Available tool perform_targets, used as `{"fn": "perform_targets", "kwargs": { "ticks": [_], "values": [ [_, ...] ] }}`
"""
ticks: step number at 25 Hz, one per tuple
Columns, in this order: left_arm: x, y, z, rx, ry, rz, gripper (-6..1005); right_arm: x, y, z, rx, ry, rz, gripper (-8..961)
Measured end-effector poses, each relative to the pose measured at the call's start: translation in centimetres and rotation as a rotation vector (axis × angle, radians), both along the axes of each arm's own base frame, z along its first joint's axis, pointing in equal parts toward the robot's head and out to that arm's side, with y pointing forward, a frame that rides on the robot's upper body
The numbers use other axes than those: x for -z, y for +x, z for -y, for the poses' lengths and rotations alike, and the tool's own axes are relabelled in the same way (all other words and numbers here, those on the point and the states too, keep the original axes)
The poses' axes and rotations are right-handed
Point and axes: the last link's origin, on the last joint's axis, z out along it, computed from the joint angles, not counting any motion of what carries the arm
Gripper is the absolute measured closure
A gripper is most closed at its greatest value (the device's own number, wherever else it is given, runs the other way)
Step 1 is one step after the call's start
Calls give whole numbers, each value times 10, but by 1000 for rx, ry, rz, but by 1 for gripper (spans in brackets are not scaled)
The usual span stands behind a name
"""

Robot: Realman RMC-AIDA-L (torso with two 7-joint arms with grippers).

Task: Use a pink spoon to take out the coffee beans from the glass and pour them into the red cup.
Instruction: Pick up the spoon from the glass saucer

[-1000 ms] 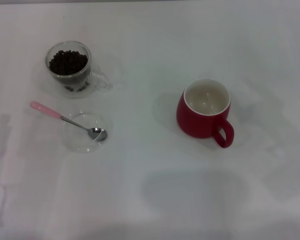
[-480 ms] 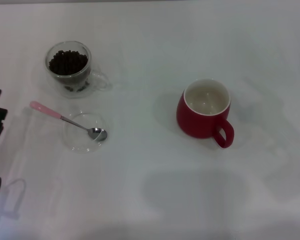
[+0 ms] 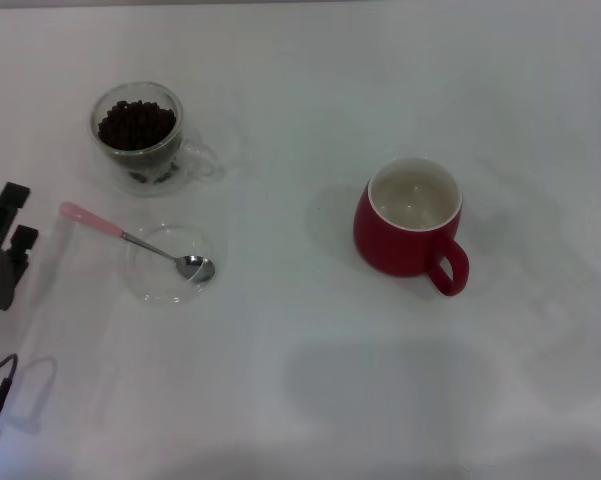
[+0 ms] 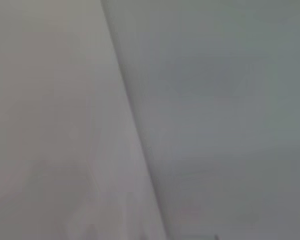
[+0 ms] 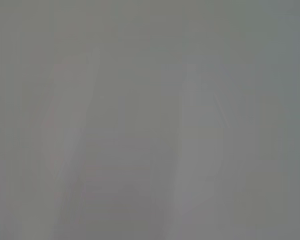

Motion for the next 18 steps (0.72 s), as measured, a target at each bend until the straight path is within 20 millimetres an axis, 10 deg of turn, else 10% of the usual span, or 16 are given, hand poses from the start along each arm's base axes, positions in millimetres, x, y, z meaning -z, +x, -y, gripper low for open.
{"fn": "perform_targets", "kwargs": {
  "ticks": [18],
  "values": [
    [8,10,-22,102,-113,-77,164,8,-3,8,-5,-3,-23,288]
  ]
}}
